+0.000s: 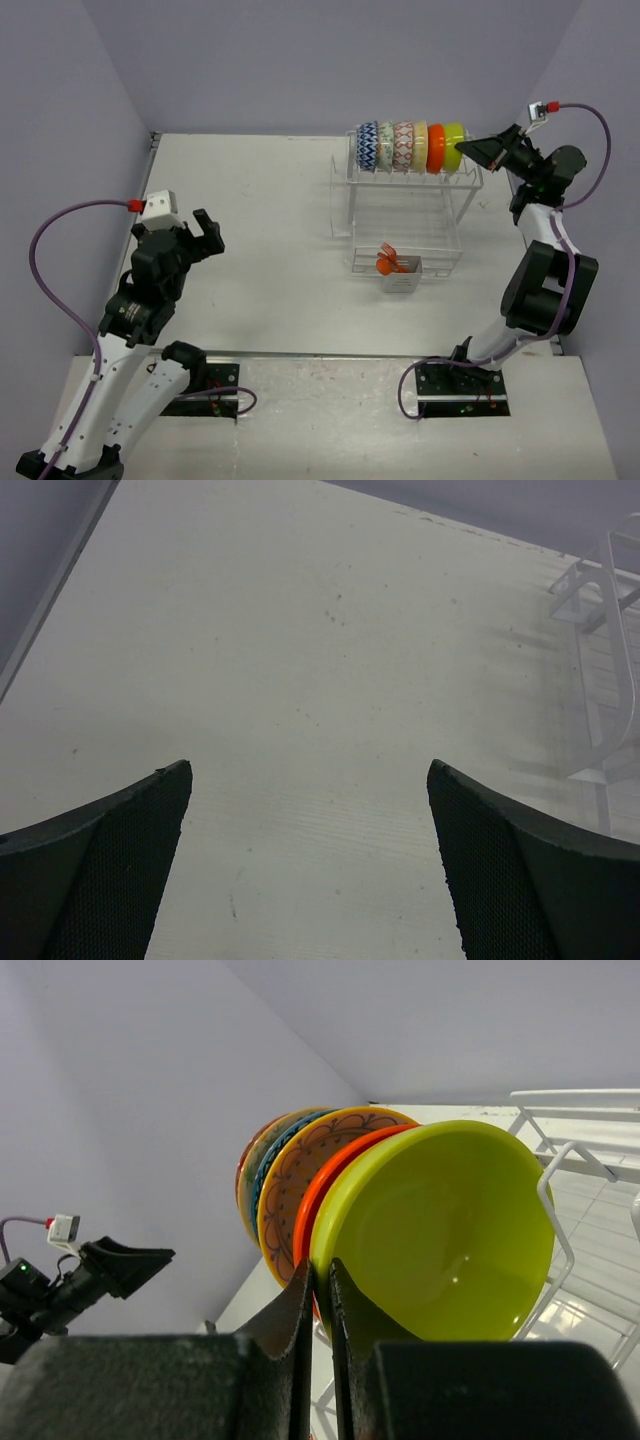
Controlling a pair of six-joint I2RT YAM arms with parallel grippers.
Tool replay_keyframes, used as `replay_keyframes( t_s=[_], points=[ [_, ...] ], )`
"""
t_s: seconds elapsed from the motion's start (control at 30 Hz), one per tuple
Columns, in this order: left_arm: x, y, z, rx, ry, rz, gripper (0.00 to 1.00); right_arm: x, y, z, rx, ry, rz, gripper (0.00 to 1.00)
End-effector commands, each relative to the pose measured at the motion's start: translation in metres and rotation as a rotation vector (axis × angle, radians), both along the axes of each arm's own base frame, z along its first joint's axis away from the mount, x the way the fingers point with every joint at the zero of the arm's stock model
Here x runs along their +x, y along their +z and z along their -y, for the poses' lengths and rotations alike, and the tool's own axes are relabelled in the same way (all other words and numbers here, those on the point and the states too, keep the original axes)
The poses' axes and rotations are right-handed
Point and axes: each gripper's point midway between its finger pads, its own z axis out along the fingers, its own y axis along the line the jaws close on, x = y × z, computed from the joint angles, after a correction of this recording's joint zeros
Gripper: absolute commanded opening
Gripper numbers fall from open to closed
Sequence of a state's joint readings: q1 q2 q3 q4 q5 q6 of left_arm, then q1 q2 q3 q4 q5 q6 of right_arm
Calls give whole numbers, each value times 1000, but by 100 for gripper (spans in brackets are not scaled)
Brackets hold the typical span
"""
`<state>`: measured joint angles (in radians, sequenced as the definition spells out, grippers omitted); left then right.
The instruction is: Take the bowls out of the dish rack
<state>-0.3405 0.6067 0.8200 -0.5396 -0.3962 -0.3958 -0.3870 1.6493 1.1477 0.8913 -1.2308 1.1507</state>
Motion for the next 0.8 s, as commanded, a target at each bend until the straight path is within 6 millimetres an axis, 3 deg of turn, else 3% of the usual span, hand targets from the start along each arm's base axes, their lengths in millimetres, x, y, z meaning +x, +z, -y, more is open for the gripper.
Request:
replay_keyframes(
  t_s=[0.0, 0.3, 0.33, 0.4, 0.77],
  points=[
    [5, 4, 0, 19, -12, 25, 100, -2, 10, 3, -5, -7, 49, 1],
    [5, 4, 2, 16, -25, 27, 100, -8, 29, 3, 53, 38, 103, 0],
    [5, 4, 2, 16, -25, 25, 100, -5, 25, 4, 106, 58, 49, 0],
    [5, 4, 3, 17, -25, 24, 100, -11, 37, 2, 137, 93, 83, 0],
    [6, 3, 3, 19, -25, 21, 100, -15, 43, 10, 147, 72, 134, 0]
  ],
)
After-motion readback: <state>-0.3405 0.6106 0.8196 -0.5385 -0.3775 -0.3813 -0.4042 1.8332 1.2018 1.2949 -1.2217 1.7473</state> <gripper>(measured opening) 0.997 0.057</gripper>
